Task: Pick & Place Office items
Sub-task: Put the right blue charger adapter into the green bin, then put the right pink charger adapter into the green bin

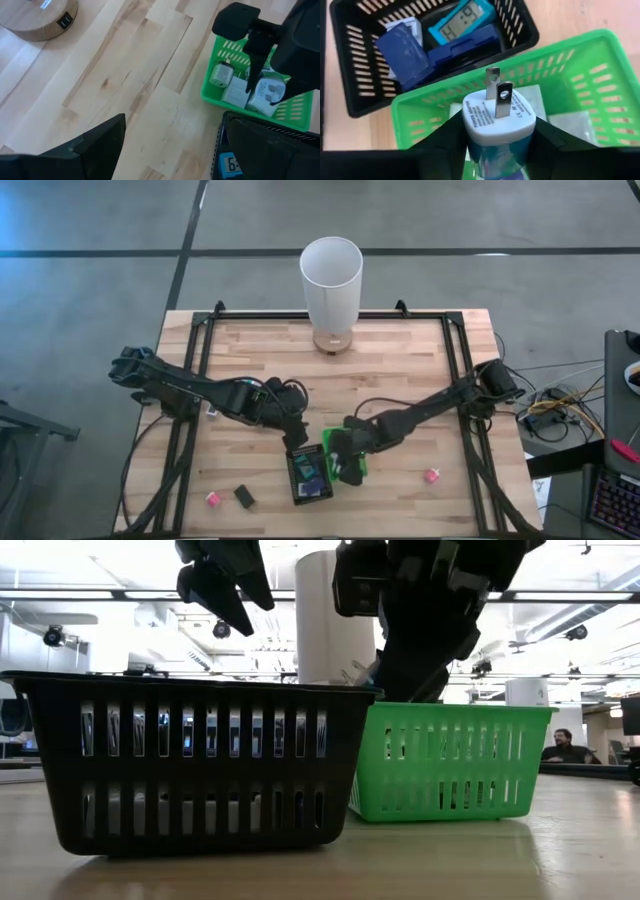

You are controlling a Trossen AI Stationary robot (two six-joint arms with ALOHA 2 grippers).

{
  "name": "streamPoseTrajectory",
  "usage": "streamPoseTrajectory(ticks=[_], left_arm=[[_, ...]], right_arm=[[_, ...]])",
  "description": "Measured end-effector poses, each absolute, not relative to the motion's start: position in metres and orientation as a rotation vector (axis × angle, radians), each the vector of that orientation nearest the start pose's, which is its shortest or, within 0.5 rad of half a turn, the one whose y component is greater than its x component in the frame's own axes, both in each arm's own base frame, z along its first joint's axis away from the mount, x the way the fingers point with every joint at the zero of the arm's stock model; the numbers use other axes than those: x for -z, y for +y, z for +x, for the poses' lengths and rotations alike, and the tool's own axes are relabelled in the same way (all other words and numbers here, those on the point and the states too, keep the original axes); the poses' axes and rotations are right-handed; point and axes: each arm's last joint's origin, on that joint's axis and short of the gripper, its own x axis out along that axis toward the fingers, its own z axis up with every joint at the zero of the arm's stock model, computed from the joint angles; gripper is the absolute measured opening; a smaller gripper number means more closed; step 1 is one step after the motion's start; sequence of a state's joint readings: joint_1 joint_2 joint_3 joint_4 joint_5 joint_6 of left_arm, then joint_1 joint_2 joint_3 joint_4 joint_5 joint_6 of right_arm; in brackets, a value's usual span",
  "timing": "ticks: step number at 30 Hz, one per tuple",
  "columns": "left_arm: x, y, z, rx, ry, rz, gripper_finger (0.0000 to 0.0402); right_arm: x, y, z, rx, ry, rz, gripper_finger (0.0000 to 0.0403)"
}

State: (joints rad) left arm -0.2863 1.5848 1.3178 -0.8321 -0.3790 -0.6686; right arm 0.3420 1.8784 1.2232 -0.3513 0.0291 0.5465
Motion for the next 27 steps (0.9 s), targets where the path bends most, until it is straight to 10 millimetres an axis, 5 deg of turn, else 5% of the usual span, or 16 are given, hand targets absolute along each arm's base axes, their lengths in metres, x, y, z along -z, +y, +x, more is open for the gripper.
streamPoseTrajectory(ticks=[7,14,20,27], left_arm=[[-0.274,-0.08,0.308,-0.426,0.954,-0.257,0.034],[-0.265,-0.08,0.302,-0.472,0.953,-0.154,0.034],[-0.261,-0.089,0.247,-0.654,0.736,-0.083,0.034],[-0.232,-0.11,0.182,-0.326,0.369,-0.126,0.034]], right_arm=[[-0.171,0.127,0.359,0.005,1.05,0.319,0.0301],[-0.175,0.13,0.358,-0.004,1.032,0.304,0.033],[-0.185,0.137,0.352,-0.005,0.996,0.271,0.032],[-0.198,0.141,0.346,0.03,0.927,0.206,0.0303]])
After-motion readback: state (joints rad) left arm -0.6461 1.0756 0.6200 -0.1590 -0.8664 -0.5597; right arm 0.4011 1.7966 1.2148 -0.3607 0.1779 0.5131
